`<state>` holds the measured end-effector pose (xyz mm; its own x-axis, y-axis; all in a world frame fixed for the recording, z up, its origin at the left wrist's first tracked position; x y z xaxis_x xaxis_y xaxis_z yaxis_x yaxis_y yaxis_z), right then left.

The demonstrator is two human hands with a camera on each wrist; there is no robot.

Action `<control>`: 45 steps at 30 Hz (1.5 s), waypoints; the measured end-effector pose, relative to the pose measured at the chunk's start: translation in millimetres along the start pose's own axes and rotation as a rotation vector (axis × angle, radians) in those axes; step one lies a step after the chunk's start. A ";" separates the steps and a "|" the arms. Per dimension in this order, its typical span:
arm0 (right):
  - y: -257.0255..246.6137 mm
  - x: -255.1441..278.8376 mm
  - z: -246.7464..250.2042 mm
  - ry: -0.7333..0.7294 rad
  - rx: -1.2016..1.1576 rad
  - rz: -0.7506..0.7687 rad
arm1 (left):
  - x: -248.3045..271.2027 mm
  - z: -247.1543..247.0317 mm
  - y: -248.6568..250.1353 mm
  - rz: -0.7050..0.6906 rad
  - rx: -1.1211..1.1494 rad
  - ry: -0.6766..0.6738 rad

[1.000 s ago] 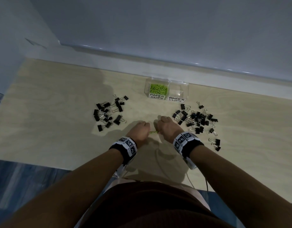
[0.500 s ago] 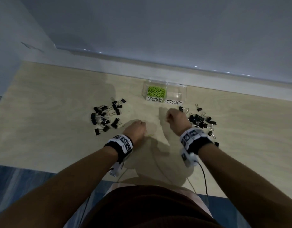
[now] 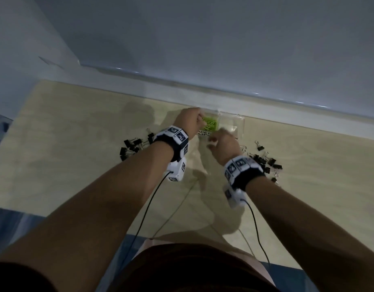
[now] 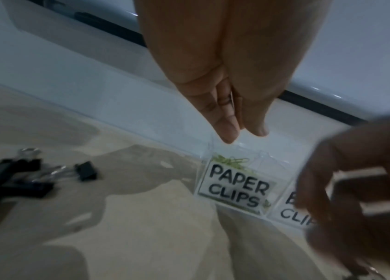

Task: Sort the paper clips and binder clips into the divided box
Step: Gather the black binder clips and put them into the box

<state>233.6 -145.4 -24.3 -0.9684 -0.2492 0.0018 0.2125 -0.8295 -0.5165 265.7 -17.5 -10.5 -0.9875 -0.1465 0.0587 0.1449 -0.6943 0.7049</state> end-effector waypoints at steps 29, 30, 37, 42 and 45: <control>1.0 -37.0 16.2 0.143 -0.039 -0.004 | 129.8 14.2 -120.2 0.300 -0.397 -0.012; 15.5 -27.9 27.1 0.216 -0.068 -0.038 | 120.3 26.0 -123.4 0.301 -0.415 0.033; 175.2 46.4 53.9 0.097 0.201 -0.643 | 75.7 66.5 -177.8 0.502 -0.578 -0.099; 161.3 71.6 11.3 -0.130 0.195 -0.563 | 80.3 22.6 -145.8 0.367 -0.620 -0.198; 129.8 78.8 -10.2 -0.150 0.189 -0.512 | 93.9 -3.3 -119.8 0.355 -0.560 -0.176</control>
<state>183.6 -267.6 -99.9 -0.9280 0.1516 0.3404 -0.2464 -0.9349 -0.2553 155.8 49.7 -91.8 -0.8626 -0.3491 0.3662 0.4259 -0.8917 0.1531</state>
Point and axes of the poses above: each hand's wrist, its own x-axis away from the middle knuckle, its own z-axis out of the back of the hand, y = z × x, the point moved 9 cm from there along -x, towards the middle knuckle, and after that the axes turned 9 degrees about y, right-handed, at the moved point
